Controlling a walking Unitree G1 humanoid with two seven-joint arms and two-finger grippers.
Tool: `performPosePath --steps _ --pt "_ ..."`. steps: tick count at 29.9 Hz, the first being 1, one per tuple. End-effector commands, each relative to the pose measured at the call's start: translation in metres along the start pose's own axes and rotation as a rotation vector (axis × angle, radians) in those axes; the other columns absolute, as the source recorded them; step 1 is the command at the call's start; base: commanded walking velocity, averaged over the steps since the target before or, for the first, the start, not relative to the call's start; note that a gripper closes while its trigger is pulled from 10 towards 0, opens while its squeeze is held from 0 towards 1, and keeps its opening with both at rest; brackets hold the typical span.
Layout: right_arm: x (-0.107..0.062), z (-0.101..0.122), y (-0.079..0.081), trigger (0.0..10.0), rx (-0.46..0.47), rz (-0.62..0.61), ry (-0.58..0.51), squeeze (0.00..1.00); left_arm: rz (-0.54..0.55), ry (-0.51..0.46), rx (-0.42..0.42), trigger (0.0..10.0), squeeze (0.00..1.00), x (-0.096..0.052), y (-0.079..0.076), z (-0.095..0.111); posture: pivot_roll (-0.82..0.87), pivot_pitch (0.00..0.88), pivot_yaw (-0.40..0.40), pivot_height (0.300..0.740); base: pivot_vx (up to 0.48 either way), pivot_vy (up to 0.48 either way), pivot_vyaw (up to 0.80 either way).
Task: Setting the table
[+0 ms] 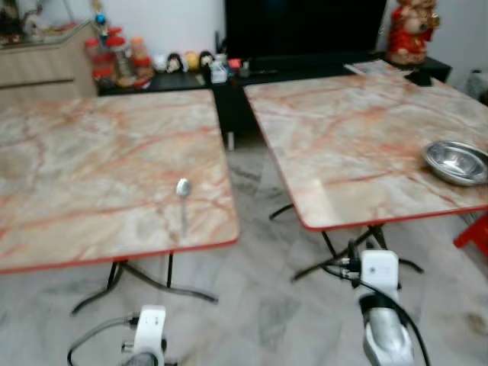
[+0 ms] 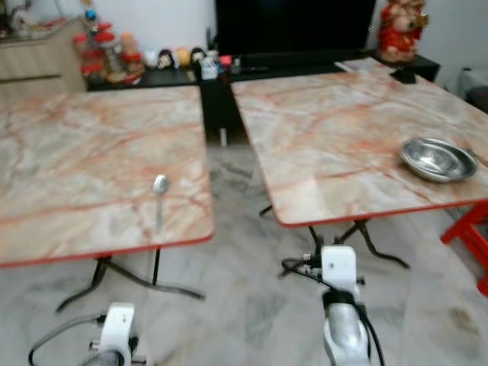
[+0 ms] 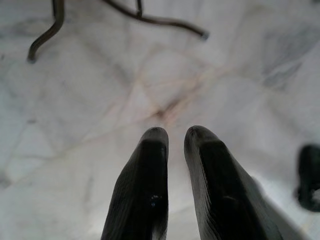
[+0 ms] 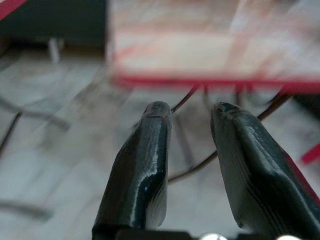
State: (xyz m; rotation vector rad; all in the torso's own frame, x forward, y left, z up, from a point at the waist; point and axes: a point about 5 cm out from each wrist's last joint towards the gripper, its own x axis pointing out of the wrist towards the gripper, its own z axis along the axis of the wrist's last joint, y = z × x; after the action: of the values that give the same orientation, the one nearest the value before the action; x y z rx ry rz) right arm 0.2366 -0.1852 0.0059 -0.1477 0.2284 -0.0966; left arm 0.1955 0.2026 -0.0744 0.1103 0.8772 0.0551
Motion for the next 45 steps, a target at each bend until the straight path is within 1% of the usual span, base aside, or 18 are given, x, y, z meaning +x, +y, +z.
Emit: performPosePath --steps 1,2,3,5,6,7,11,14,15,18,21,26,30,32,34,38,43,45 --pt "-0.002 -0.016 -0.012 10.0 0.032 -0.029 0.077 0.00 -0.006 0.001 0.000 10.0 0.00 0.001 -0.004 0.002 -0.03 0.000 0.010 0.740 0.000 0.266 0.00" --pt "-0.004 -0.027 -0.015 10.0 0.054 -0.047 0.137 0.00 -0.006 0.001 0.005 10.0 0.00 0.001 -0.004 0.002 -0.03 0.000 0.010 0.740 0.000 0.000 0.00" --pt "-0.004 -0.027 -0.015 10.0 0.054 -0.047 0.137 0.00 -0.006 0.001 0.005 10.0 0.00 0.001 -0.004 0.002 -0.03 0.000 0.010 0.740 0.000 0.000 0.00" --pt "-0.010 -0.048 -0.019 10.0 0.096 -0.080 0.250 0.00 -0.011 0.001 0.001 10.0 0.00 0.001 -0.005 0.002 -0.03 0.000 0.012 0.740 0.000 0.000 0.00" --pt "-0.010 -0.048 -0.019 10.0 0.096 -0.080 0.250 0.00 -0.011 0.001 0.001 10.0 0.00 0.001 -0.005 0.002 -0.03 0.000 0.012 0.740 0.000 0.000 0.00" --pt "-0.016 -0.062 -0.022 10.0 0.139 -0.104 0.334 0.00 -0.013 0.001 -0.006 10.0 0.00 0.001 -0.006 0.002 -0.03 0.000 0.011 0.740 0.000 0.000 0.00" --pt "-0.028 -0.083 -0.026 10.0 0.203 -0.141 0.466 0.00 -0.012 0.011 -0.014 10.0 0.00 0.001 -0.006 0.002 -0.03 0.000 0.015 0.740 0.000 0.000 0.00" --pt "-0.034 -0.092 -0.028 10.0 0.219 -0.154 0.527 0.00 -0.014 0.010 -0.012 10.0 0.00 0.001 -0.006 0.002 -0.03 0.000 0.017 0.740 0.000 0.000 0.00" --pt "-0.034 -0.092 -0.028 10.0 0.219 -0.154 0.527 0.00 -0.014 0.010 -0.012 10.0 0.00 0.001 -0.006 0.002 -0.03 0.000 0.017 0.740 0.000 0.000 0.00" --pt "-0.044 -0.102 -0.034 10.0 0.179 -0.182 0.593 0.00 -0.009 0.013 -0.007 10.0 0.00 0.001 -0.005 0.003 -0.02 0.000 0.017 0.740 0.185 0.000 0.40" --pt "-0.048 -0.106 -0.032 10.0 0.149 -0.158 0.623 0.00 -0.007 0.015 -0.006 10.0 0.00 0.001 -0.005 0.003 -0.02 0.000 0.018 0.740 0.321 0.000 0.80" --pt "-0.050 -0.109 -0.031 10.0 0.171 -0.156 0.645 0.00 -0.007 0.015 -0.004 10.0 0.00 0.001 -0.005 0.003 -0.02 0.000 0.017 0.740 0.349 0.000 0.00" --pt "-0.044 -0.105 -0.020 10.0 0.137 -0.104 0.629 0.00 -0.004 0.020 -0.002 10.0 0.00 0.001 -0.005 0.002 -0.02 0.000 0.015 0.740 0.382 0.000 0.35" --pt "-0.041 -0.103 -0.016 10.0 0.139 -0.094 0.618 0.00 -0.001 0.022 -0.002 10.0 0.00 0.001 -0.004 0.002 -0.01 0.000 0.014 0.740 0.416 0.000 0.80" --pt "-0.041 -0.102 -0.015 10.0 0.139 -0.092 0.619 0.00 -0.001 0.022 -0.002 10.0 0.00 0.001 -0.004 0.001 -0.01 0.000 0.016 0.740 0.424 0.000 0.80" --pt "-0.041 -0.103 -0.013 10.0 0.151 -0.084 0.629 0.00 0.001 0.022 0.001 10.0 0.00 0.001 -0.003 0.001 -0.01 0.000 0.013 0.740 0.435 0.000 0.00" --pt "-0.042 -0.104 -0.012 10.0 0.127 -0.060 0.637 0.00 0.001 0.021 0.004 10.0 0.00 0.001 -0.003 0.002 -0.01 0.000 0.012 0.740 0.444 0.000 0.00" --pt "-0.043 -0.104 -0.012 10.0 0.124 -0.062 0.637 0.00 0.001 0.021 0.006 10.0 0.00 0.001 -0.003 0.001 -0.01 0.000 0.011 0.740 0.446 0.000 0.80"
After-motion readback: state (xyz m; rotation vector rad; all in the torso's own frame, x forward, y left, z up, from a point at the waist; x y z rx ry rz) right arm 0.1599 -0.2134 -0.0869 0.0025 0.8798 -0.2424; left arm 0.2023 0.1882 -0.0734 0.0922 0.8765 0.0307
